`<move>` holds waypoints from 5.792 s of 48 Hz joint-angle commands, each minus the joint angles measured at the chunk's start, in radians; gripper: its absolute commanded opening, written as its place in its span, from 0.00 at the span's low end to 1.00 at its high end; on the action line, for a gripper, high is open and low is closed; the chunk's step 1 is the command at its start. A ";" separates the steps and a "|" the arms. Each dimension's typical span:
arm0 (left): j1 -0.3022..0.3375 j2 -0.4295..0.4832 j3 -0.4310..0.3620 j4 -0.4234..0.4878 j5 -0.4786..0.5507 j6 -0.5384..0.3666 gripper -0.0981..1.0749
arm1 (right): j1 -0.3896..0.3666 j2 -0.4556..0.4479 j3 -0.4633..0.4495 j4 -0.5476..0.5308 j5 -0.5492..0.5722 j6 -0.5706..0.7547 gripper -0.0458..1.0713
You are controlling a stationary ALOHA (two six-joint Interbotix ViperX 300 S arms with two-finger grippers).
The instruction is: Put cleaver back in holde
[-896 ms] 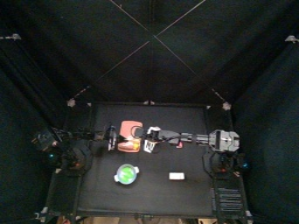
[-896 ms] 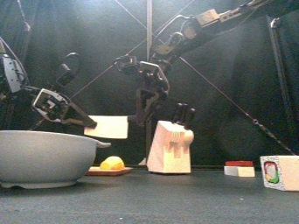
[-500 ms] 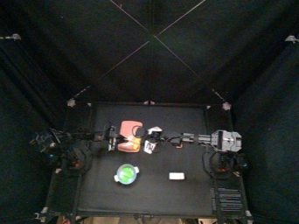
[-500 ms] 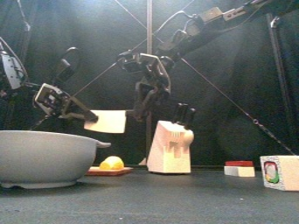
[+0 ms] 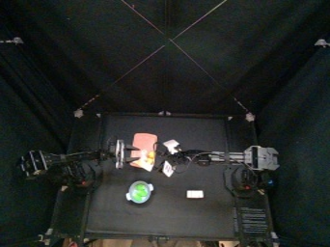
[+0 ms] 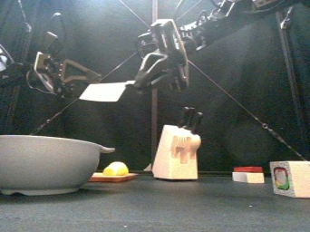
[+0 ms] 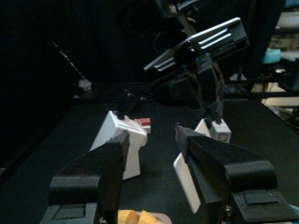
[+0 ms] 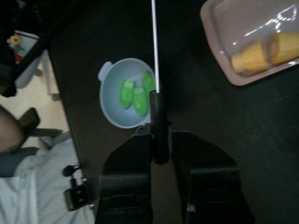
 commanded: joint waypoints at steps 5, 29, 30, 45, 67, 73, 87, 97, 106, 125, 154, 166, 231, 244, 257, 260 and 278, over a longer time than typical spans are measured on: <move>0.000 -0.057 0.005 -0.008 0.084 -0.003 0.79 | -0.005 -0.072 0.014 0.086 -0.006 0.002 0.42; -0.008 -0.095 0.011 -0.071 0.258 -0.002 0.79 | 0.041 -0.153 0.028 -0.411 0.161 0.641 0.43; -0.008 -0.094 0.011 -0.071 0.258 -0.002 0.79 | 0.043 -0.158 0.018 -0.431 0.187 0.664 0.43; -0.008 -0.095 0.011 -0.071 0.258 0.000 0.79 | -0.003 -0.204 -0.132 -0.499 0.580 0.742 0.43; -0.006 -0.095 0.011 -0.069 0.273 0.000 0.79 | -0.189 -0.179 -0.206 -0.425 0.841 0.695 0.43; -0.006 -0.095 0.011 -0.071 0.284 0.000 0.79 | -0.190 -0.158 -0.199 -0.416 0.841 0.678 0.43; -0.006 -0.095 0.011 -0.069 0.311 0.000 0.79 | -0.192 -0.106 -0.198 -0.422 0.857 0.672 0.43; -0.005 -0.094 0.014 -0.069 0.311 0.000 0.79 | -0.189 -0.077 -0.204 -0.416 0.861 0.637 0.43; -0.005 -0.095 0.015 -0.069 0.311 0.002 0.79 | -0.196 -0.066 -0.209 -0.423 0.868 0.632 0.43; -0.002 -0.095 0.017 -0.069 0.311 0.003 0.79 | -0.198 -0.067 -0.258 -0.426 0.919 0.638 0.43; -0.002 -0.094 0.018 -0.069 0.310 0.003 0.79 | -0.210 -0.035 -0.278 -0.436 0.948 0.629 0.43; -0.002 -0.095 0.018 -0.069 0.311 0.003 0.79 | -0.209 -0.028 -0.288 -0.436 0.951 0.627 0.43; 0.000 -0.095 0.025 -0.061 0.311 0.003 0.79 | -0.239 0.282 -0.664 -0.477 1.229 0.603 0.61; 0.000 -0.095 0.026 -0.061 0.310 0.003 0.79 | -0.242 0.282 -0.664 -0.522 1.229 0.594 0.78; 0.000 -0.095 0.025 -0.061 0.311 0.003 0.79 | -0.242 0.282 -0.669 -0.551 1.229 0.586 0.79; 0.000 -0.095 0.026 -0.063 0.311 0.003 0.79 | -0.244 0.282 -0.676 -0.566 1.226 0.586 0.79; 0.000 -0.095 0.028 -0.061 0.310 0.003 0.79 | -0.247 0.311 -0.712 -0.571 1.181 0.548 0.78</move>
